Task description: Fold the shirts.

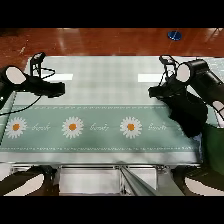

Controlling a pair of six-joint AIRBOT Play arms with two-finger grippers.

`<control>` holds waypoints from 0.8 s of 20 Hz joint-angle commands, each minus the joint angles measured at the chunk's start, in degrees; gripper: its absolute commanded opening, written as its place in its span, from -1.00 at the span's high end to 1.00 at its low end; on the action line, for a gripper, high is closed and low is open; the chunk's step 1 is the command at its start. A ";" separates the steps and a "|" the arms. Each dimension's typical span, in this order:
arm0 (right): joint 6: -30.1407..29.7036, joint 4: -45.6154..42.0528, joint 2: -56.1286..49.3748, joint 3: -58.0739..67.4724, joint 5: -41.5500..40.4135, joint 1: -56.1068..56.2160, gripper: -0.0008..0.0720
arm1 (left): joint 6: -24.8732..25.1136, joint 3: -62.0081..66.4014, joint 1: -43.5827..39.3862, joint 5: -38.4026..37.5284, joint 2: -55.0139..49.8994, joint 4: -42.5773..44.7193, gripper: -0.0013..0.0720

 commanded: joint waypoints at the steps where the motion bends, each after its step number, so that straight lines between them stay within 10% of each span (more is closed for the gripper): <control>1: 0.00 0.02 0.04 -0.02 0.02 0.02 0.89 | 0.00 -0.02 0.02 0.31 0.00 0.00 0.90; 14: 0.02 -1.11 0.04 -0.04 -5.55 0.02 0.89 | 0.02 -0.09 0.02 0.24 0.00 -0.37 0.90; 15: 0.35 -2.73 0.04 -0.02 -9.25 0.02 0.81 | 0.04 -0.09 0.04 1.20 0.00 -0.13 0.90; 16: 1.25 -5.42 0.04 0.33 -12.20 -0.04 0.22 | 0.04 -0.07 0.04 2.91 0.00 0.46 0.81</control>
